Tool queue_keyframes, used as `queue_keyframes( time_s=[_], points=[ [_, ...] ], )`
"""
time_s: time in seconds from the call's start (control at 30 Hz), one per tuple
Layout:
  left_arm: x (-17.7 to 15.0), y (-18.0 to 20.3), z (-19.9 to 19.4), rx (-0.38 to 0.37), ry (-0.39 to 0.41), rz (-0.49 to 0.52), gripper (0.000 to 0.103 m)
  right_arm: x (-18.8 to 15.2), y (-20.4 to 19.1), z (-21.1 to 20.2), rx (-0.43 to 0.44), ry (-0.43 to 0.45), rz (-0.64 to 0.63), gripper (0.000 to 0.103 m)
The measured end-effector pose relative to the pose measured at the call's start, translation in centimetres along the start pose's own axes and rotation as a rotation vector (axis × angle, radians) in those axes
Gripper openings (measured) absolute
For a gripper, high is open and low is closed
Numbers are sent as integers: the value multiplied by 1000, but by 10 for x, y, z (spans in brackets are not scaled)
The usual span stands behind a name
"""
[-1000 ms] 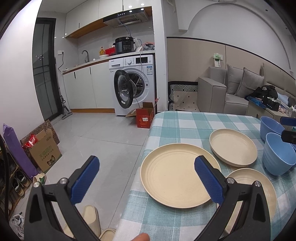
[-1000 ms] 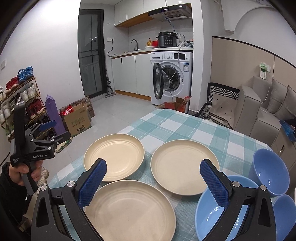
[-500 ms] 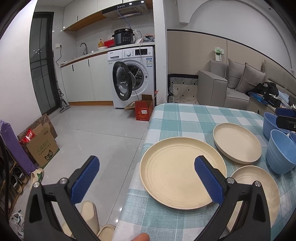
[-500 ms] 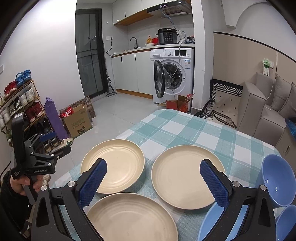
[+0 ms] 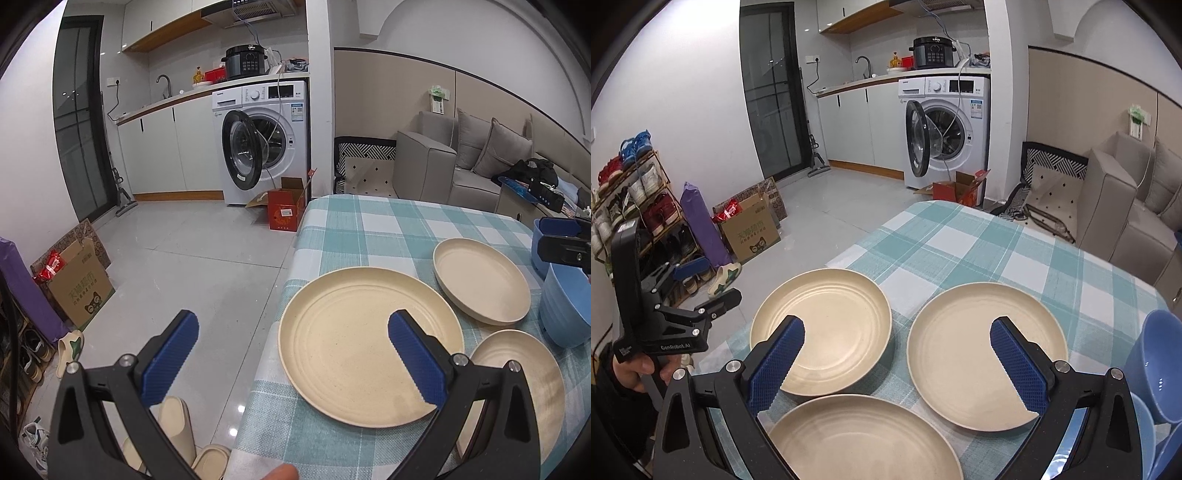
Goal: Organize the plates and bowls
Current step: 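Move the right tool toward the large cream plate nearest the tools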
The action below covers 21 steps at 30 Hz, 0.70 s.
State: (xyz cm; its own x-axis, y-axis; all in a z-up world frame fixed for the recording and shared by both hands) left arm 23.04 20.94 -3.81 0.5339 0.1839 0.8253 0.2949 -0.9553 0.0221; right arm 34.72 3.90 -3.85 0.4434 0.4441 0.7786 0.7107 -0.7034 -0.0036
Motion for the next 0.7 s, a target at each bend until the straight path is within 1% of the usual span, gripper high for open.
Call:
queue_keyframes(
  time_s=[0.27,0.43,0.57,0.7],
  points=[
    [-5,-5,11,9,-27,-11,103,-2,-4,24,20,-50,7,103],
    [-7,-7,20,8,-50,-28,103,-8,-9,41,48,-104,8,103],
    [-10,-10,26,18,-63,-32,103,-8,-12,52,50,-118,-5,103],
    [-13,-11,33,28,-75,-26,103,-10,-22,65,84,-134,-10,103]
  ],
)
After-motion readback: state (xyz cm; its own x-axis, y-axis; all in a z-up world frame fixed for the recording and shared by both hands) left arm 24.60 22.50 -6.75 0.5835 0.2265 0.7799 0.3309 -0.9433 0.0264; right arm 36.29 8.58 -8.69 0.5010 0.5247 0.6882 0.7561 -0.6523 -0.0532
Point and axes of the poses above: each gripper's, at about its wrist camera, not at the fingertips, and z roughly the way its jaws point, y to its right, x to its top, the point moved 10 cm from there along z, roughly the way its jaws point, and after that the axes turned 4 degrees about -x, right-handed, at the moved point
